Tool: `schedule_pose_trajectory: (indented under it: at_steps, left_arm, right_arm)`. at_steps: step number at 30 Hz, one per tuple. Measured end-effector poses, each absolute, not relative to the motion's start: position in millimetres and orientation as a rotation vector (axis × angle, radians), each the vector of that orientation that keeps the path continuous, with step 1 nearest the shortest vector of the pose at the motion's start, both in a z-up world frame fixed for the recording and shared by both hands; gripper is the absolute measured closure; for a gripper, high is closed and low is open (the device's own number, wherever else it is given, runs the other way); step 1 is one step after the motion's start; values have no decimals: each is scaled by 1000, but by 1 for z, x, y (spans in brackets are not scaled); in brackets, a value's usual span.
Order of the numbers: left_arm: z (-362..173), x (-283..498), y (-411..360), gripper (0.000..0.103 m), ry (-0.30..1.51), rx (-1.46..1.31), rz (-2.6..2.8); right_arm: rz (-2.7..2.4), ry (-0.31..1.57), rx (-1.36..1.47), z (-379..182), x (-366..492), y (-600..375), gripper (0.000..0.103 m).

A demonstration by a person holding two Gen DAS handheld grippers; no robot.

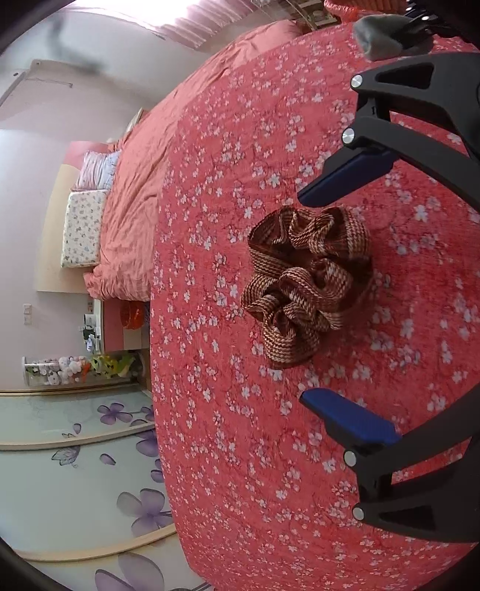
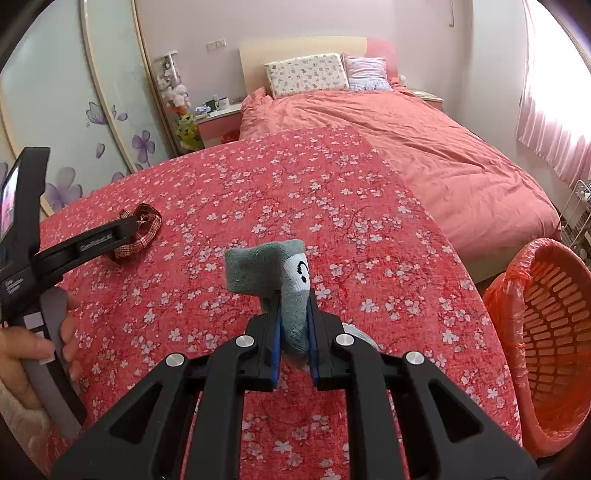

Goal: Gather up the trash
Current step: 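Grasp the brown plaid cloth with the left gripper while the right gripper holds the sock, then carry the sock and plaid cloth over the orange basket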

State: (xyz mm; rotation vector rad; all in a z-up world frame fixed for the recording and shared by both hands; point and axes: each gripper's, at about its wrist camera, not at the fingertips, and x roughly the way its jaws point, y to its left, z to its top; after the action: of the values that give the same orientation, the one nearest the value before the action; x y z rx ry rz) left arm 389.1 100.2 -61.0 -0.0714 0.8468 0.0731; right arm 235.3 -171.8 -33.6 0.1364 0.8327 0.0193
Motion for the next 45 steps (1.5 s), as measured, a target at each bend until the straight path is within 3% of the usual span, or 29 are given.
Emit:
schedule_pose_trajectory:
  at_steps: [5, 13, 20, 23, 45]
  left_arm:
    - [-65, 401, 105, 7, 856, -92, 95]
    - [-70, 412, 110, 32, 873, -129, 60]
    - [-70, 407, 101, 63, 856, -112, 18]
    - [-68, 399, 98, 70, 842, -113, -2]
    - [5, 313, 80, 74, 717, -71, -100]
  right_arm:
    - [21, 834, 133, -35, 230, -175, 91]
    - [29, 842, 141, -37, 230, -175, 91]
    - [32, 840, 150, -37, 228, -177, 91]
    - [30, 832, 153, -35, 225, -177, 91]
    - [-23, 689, 171, 17, 175, -204, 91]
